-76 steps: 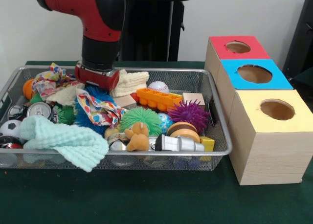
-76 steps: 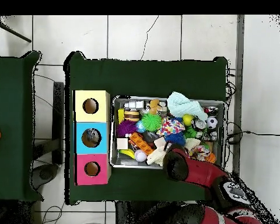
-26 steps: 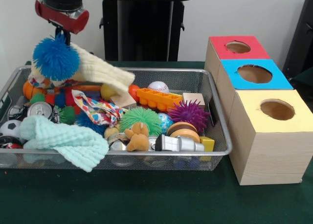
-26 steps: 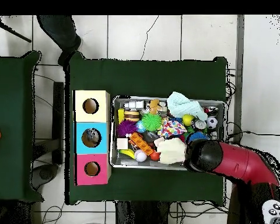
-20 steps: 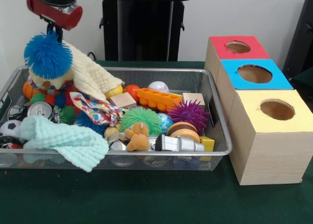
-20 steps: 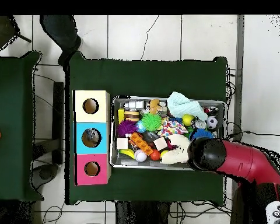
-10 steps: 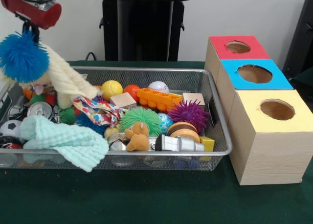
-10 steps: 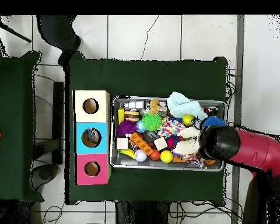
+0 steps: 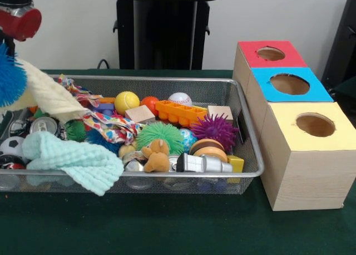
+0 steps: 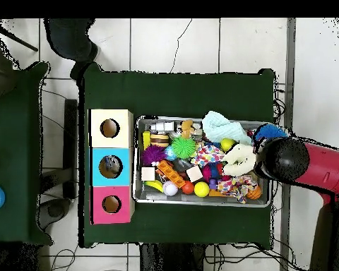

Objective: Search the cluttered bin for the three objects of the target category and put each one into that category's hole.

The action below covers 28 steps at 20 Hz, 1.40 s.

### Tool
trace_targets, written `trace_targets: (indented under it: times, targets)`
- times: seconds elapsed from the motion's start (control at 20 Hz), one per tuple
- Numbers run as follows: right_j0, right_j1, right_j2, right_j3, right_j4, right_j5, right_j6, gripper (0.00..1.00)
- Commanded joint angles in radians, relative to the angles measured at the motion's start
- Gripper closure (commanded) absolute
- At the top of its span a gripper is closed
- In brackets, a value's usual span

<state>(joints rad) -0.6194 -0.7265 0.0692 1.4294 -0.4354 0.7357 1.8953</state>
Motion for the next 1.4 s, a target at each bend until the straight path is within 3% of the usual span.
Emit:
trace_targets:
  times: [0.05, 0.15, 0.2, 0.85, 1.2, 1.4]
  targets:
    - [-0.030, 0.056, 0.144, -0.054, -0.061, 0.104, -0.334, 1.00]
    - [-0.034, 0.052, 0.148, -0.043, -0.072, 0.091, -0.327, 1.00]
    - [-0.044, 0.046, 0.161, -0.029, -0.081, 0.069, -0.314, 0.00]
    - [-0.037, -0.008, 0.148, 0.054, -0.084, 0.055, -0.217, 0.00]
    - [0.012, -0.130, 0.096, 0.229, -0.032, 0.010, -0.052, 0.00]
    - [-0.017, -0.147, 0.156, 0.294, -0.001, -0.068, -0.066, 0.00]
